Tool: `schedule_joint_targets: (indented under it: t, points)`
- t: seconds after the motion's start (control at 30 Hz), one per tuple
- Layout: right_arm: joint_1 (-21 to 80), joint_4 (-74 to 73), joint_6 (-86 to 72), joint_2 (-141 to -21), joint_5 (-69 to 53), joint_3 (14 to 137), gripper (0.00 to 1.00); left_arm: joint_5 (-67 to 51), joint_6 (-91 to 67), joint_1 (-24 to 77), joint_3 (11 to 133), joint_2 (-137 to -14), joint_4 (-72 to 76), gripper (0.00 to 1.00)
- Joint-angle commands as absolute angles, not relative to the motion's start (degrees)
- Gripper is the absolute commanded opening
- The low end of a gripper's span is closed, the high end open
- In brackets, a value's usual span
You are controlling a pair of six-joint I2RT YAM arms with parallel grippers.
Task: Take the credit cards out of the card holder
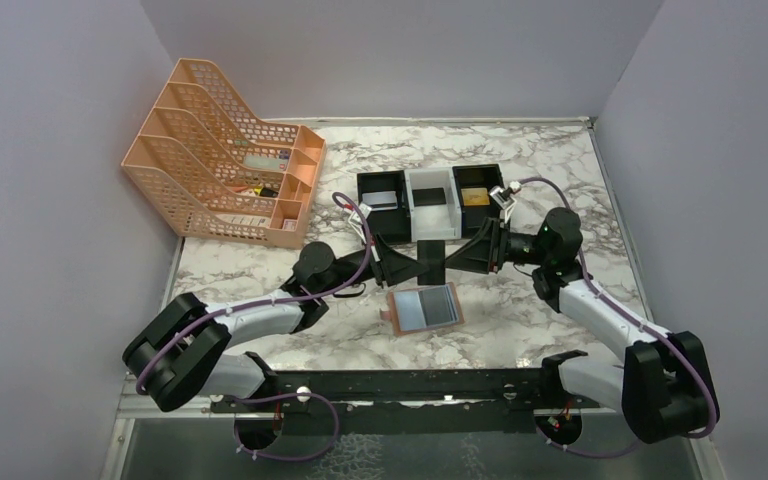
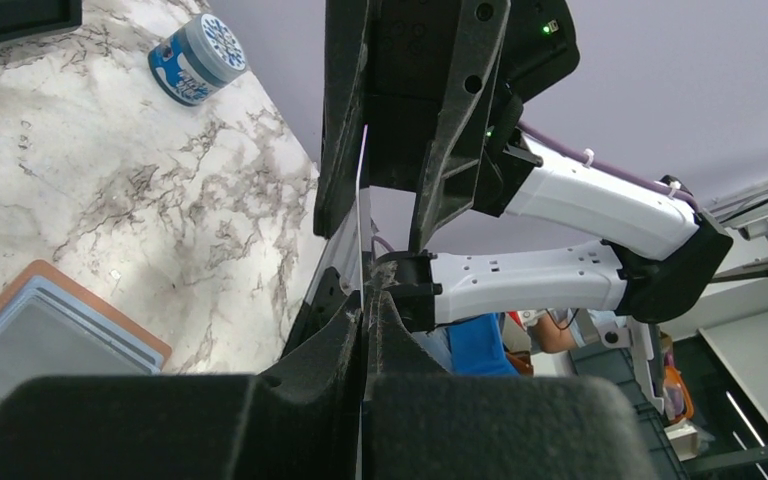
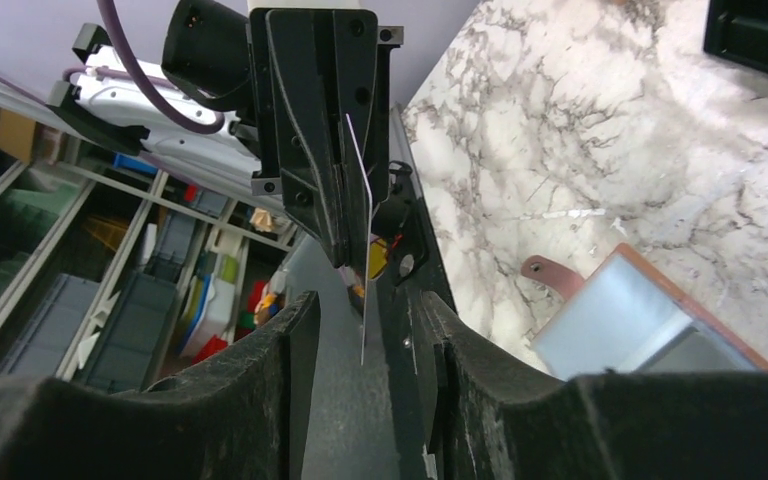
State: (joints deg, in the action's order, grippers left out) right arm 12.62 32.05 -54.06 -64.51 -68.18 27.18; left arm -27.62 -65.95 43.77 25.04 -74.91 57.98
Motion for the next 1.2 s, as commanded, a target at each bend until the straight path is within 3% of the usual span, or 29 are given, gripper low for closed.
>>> schedule_joint_targets:
  t: [0.0,0.43,0.93,1.17]
  points:
    - [14.59,38.40,-57.87,-65.46,-68.68,28.69,0.38,-28.41,-66.36,44.30,25.49,-75.06,62.29,0.00]
    - [17.57,44.10,-62.70,-65.30,-66.57,26.42,0.20,-27.86,-66.28,44.43,25.18,-74.09,62.31,0.00]
    - [18.54,44.57,-68.32,-66.73,-62.79,26.07,0.08,-29.25,-65.33,44.78,25.91,-74.16,62.35,0.00]
    - [19.04,44.47,-68.24,-67.28,-62.88,26.29,0.07,-29.35,-65.14,45.00,25.63,-74.27,62.41,0.00]
